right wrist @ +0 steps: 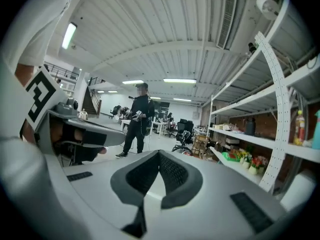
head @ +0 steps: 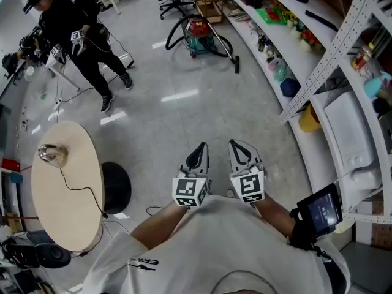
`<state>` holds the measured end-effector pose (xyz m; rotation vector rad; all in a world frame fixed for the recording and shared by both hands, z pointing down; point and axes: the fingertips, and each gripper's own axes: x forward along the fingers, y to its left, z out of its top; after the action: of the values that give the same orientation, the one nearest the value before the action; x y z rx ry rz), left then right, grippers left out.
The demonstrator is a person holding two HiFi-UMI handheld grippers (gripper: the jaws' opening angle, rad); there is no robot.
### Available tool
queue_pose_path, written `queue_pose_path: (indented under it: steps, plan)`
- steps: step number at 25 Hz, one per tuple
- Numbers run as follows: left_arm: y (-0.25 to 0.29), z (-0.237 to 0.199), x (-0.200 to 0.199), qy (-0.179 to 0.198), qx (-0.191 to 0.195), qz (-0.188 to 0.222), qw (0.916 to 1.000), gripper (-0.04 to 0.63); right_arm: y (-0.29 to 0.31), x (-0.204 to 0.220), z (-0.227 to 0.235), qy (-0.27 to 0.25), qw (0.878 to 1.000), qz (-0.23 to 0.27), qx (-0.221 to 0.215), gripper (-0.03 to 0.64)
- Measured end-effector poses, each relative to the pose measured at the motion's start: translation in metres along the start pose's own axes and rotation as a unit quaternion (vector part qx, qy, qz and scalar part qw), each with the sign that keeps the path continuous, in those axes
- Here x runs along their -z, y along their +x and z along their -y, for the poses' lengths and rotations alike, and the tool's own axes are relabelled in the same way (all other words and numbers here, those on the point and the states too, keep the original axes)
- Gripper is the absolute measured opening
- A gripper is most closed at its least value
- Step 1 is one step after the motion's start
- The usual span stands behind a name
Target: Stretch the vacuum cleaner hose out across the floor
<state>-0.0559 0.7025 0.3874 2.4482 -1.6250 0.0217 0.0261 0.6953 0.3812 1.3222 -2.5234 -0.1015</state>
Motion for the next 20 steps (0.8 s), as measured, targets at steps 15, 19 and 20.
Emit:
queue_pose_path:
  steps: [15,19,20]
  plan:
    - [0.033,0.006,-0.007,0.005,-0.039,0.006,0.9992,0.002,0.006,-0.007,0.024,-0.11,0.992,0.049,-0.029,-0.006]
    - [0.041,0.009,-0.01,0.009,-0.047,0.001,0.9989,0.002,0.009,-0.009,0.032,-0.096,0.993,0.052,-0.05,-0.005]
    - [0.044,0.009,-0.011,0.01,-0.048,0.001,0.9988,0.002,0.01,-0.008,0.034,-0.095,0.992,0.055,-0.054,-0.005]
